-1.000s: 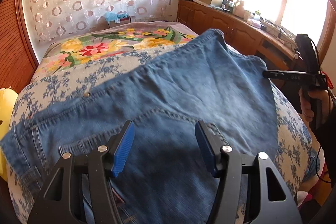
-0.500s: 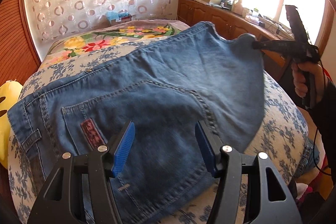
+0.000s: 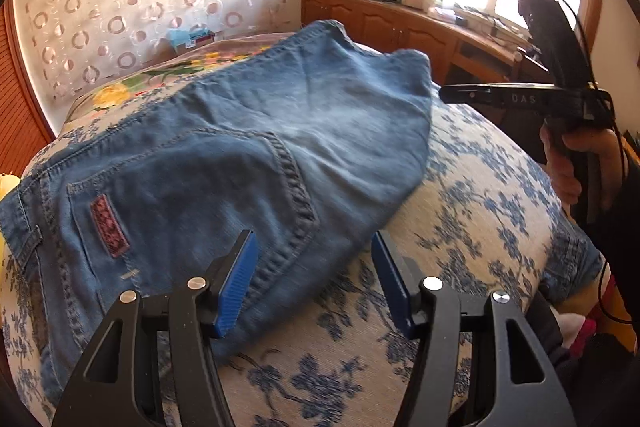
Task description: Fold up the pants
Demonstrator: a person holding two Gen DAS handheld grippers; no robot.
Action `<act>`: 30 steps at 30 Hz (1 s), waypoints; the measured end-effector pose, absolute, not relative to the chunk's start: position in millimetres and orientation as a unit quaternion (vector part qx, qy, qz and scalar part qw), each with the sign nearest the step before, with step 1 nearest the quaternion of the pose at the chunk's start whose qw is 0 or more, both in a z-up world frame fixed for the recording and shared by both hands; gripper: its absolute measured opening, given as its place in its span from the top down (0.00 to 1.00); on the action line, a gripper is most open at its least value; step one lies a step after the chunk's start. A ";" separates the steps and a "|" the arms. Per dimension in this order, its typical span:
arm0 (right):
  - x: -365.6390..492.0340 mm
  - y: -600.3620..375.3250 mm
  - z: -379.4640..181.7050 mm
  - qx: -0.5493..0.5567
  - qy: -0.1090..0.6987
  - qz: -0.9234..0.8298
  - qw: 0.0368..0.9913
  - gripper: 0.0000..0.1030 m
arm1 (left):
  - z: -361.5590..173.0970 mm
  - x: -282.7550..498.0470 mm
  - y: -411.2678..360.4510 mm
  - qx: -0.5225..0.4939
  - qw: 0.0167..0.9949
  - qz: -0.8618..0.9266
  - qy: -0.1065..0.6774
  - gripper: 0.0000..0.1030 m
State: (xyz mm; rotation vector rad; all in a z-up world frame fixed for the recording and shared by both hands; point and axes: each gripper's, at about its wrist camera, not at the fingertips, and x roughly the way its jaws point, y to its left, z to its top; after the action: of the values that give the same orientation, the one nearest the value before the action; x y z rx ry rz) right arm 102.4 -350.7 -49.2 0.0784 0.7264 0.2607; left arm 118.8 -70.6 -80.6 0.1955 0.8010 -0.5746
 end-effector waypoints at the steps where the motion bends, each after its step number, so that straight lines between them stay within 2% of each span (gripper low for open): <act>1: 98.4 -346.7 -51.1 0.036 0.355 0.133 0.925 0.77 | -83.1 116.8 -73.1 0.098 0.875 -0.278 0.384 0.41; 2: 94.4 -343.7 -53.0 0.034 0.355 0.137 0.924 0.77 | -86.1 115.5 -75.8 0.105 0.873 -0.280 0.385 0.41; 4: 88.5 -338.9 -57.9 0.034 0.355 0.149 0.922 0.77 | -92.9 116.1 -80.2 0.122 0.872 -0.271 0.390 0.55; 11: 72.7 -322.4 -69.1 0.034 0.363 0.186 0.912 0.77 | -84.4 123.4 -75.8 0.121 0.877 -0.267 0.381 0.91; 18: 78.7 -295.4 -83.0 0.019 0.372 0.217 0.902 0.77 | -58.8 145.1 -66.5 0.114 0.889 -0.255 0.363 0.94; 30: 108.5 -245.6 -83.1 -0.013 0.368 0.249 0.896 0.77 | -64.6 182.0 -51.5 0.095 0.893 -0.229 0.376 0.94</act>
State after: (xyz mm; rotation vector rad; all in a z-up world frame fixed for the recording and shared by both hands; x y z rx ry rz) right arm 108.5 -245.6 -83.1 -0.0262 0.7625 0.5165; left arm 182.0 -51.5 -64.6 0.1962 0.7809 -0.4744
